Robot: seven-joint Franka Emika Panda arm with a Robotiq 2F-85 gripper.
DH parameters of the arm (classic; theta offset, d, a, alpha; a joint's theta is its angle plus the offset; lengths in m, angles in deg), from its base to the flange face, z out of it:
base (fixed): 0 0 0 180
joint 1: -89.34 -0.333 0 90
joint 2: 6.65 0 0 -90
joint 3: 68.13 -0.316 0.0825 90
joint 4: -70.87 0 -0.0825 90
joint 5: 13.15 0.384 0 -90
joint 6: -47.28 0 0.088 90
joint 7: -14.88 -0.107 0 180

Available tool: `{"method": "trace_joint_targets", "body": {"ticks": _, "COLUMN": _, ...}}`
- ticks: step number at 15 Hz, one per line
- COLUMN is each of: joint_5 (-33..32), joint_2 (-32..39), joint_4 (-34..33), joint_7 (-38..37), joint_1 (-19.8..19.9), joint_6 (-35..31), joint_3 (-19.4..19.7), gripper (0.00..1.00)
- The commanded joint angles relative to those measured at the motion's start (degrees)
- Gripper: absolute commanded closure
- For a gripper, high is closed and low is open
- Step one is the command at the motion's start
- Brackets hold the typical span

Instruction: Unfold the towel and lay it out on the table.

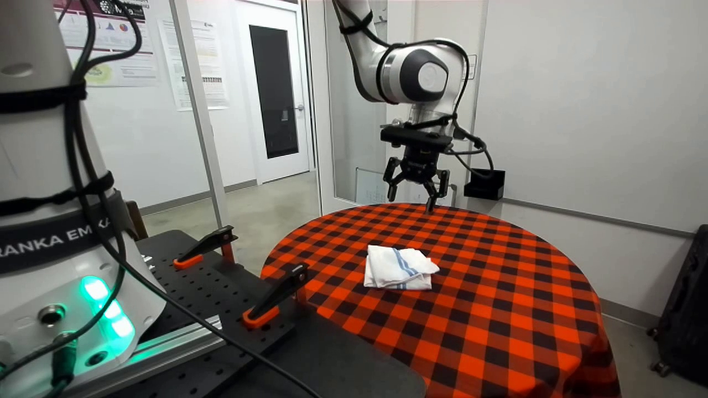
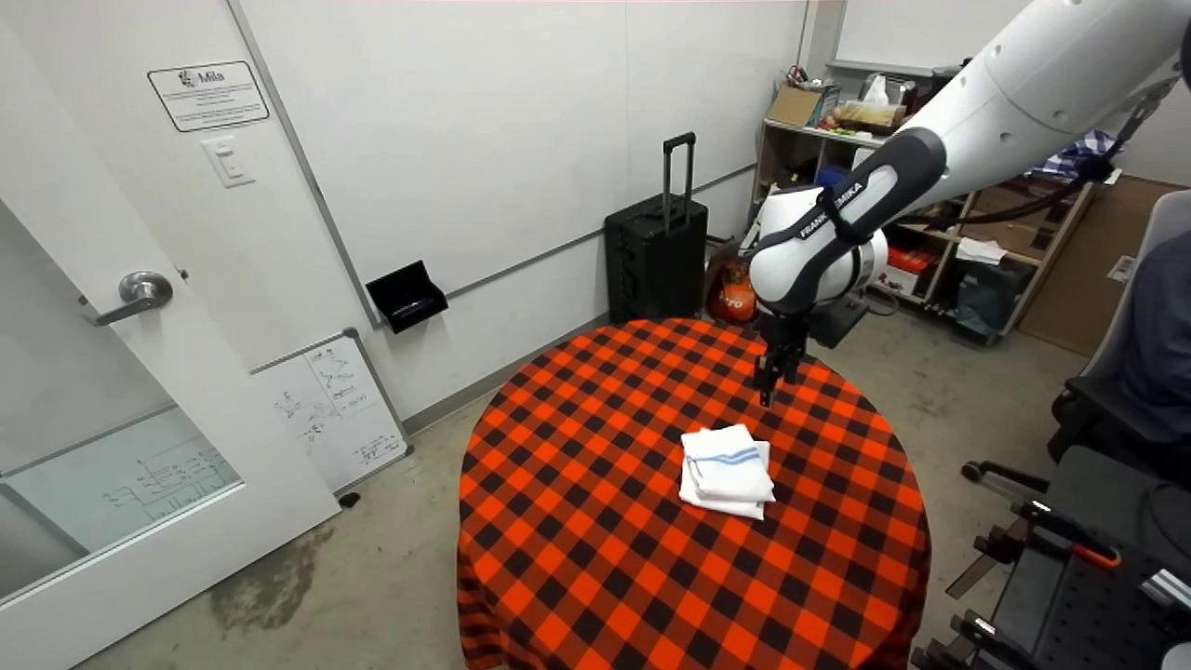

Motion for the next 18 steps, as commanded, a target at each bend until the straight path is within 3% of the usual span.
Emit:
{"method": "trace_joint_targets", "body": {"ticks": 1, "joint_5": -1.94, "joint_2": 8.04, "joint_4": -6.39, "joint_7": 0.55, "joint_1": 1.46, "joint_6": -2.3, "joint_3": -1.52, "gripper": 0.0}}
{"method": "trace_joint_targets", "body": {"ticks": 8, "joint_5": -5.88, "joint_2": 19.27, "joint_4": -18.97, "joint_7": -1.56, "joint_1": 1.95, "joint_6": -4.94, "joint_3": -0.78, "gripper": 0.0}}
{"method": "trace_joint_targets", "body": {"ticks": 12, "joint_5": -4.44, "joint_2": 24.73, "joint_4": -28.36, "joint_7": -1.31, "joint_1": 4.02, "joint_6": -0.86, "joint_3": -2.53, "gripper": 0.0}}
{"method": "trace_joint_targets", "body": {"ticks": 18, "joint_5": -4.68, "joint_2": 32.59, "joint_4": -41.26, "joint_7": 0.89, "joint_1": 5.1, "joint_6": 12.09, "joint_3": -3.94, "gripper": 0.0}}
